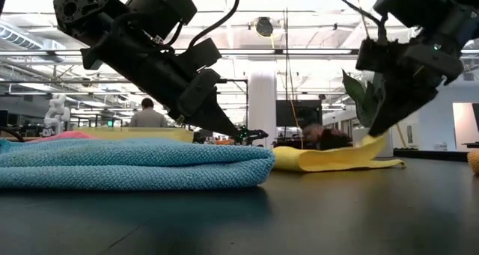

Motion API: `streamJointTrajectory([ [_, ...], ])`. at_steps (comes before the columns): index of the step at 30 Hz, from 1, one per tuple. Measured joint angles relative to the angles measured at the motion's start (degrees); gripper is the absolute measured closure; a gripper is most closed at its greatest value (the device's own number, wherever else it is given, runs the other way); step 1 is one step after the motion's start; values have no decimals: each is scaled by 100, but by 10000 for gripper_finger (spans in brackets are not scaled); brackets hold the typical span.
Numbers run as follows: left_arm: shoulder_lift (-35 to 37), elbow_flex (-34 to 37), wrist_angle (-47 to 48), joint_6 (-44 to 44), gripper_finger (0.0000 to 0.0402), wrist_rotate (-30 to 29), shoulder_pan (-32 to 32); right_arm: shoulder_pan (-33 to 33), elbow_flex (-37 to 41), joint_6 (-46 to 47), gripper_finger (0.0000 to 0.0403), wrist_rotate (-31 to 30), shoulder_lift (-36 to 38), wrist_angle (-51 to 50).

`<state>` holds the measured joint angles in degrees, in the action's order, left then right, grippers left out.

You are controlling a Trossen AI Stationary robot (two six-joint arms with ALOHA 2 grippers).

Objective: Fold microfiber towels
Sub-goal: Fold the yellow microfiber cloth

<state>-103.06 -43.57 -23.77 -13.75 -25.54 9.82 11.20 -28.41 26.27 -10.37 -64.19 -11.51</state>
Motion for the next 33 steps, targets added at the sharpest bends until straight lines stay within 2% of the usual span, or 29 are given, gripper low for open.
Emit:
streamJointTrajectory([
  [6, -1, 0, -2, 10, 309, 0, 0, 222, -22, -1660, 402, -8, 59, 1542],
  [8, 0, 0, -2, 10, 309, 0, 0, 351, -26, -2282, 402, -9, 62, 1710],
  [10, 0, 0, -2, 10, 309, 0, 1, 456, -26, -2731, 402, -9, 62, 1464],
  [12, -1, 0, 0, 10, 309, 0, 4, 524, -26, -2829, 402, -122, 61, 964],
  [17, 1, 0, 7, 7, 309, 0, 4, 614, -24, -2235, 403, -1165, 59, -282],
  [19, -1, 0, 9, 7, 309, 0, 4, 614, -24, -1994, 403, -1206, 59, -448],
  [28, -1, 0, 11, -1, 309, 0, 4, 616, -22, -2085, 403, -1062, 57, -350],
  [33, 0, 0, 11, -1, 309, 0, 4, 616, -24, -3031, 403, -1227, 55, 982],
])
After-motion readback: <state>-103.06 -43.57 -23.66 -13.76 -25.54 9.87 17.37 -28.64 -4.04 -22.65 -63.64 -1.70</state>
